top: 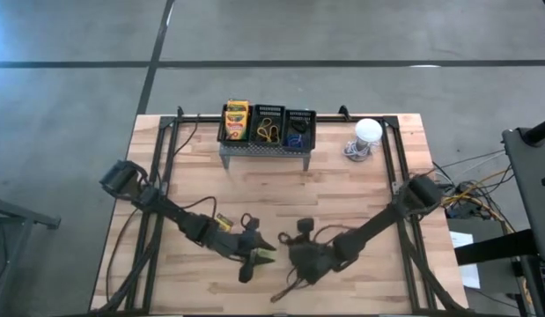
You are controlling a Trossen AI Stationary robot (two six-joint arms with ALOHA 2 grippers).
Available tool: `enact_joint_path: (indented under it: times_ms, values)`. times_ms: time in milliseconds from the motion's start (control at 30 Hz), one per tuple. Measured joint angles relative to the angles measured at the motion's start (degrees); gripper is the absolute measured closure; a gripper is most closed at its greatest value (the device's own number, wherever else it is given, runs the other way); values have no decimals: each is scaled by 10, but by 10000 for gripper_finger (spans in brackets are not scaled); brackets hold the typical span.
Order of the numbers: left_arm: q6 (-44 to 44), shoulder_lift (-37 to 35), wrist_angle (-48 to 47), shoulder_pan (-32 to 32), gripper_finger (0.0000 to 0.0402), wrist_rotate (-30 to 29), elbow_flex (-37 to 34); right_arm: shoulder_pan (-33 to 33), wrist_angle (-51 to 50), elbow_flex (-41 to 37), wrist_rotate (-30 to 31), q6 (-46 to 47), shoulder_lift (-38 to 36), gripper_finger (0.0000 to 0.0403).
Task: Pick & Place Office Desk Supplies
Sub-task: Put the black spring keychain into the right black bin on the shelf, then put the yellow rubber band into the middle black bin on the shelf
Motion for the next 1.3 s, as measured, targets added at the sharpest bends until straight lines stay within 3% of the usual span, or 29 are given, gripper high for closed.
enact_joint_path:
  times_ms: [133,233,367,467,633,800,933,1100,1300]
  values:
    - [-6,-3,-67,-11,201,2,-1,-2,113,-96,-29,22,-63,379]
    - [-48,1,-100,-25,196,-8,-6,-5,287,-180,-80,-12,-92,379]
    - [-99,23,-104,-52,202,-64,-13,-34,495,-252,-136,-53,-129,379]
    - [-118,34,-102,-71,210,-130,-17,-79,511,-263,-137,-63,-183,378]
    - [-116,41,-118,-86,222,-234,-16,-213,370,-223,-139,-63,-293,378]
    - [-144,42,-170,-89,232,-286,-16,-365,201,-162,-151,-44,-341,378]
    - [-161,44,-194,-90,238,-292,-16,-466,59,-94,-240,-16,-338,378]
    - [-164,44,-200,-91,238,-292,-16,-520,-49,-17,-263,-16,-296,365]
    - [-164,44,-200,-91,238,-292,-16,-539,-151,61,-275,-26,-234,297]
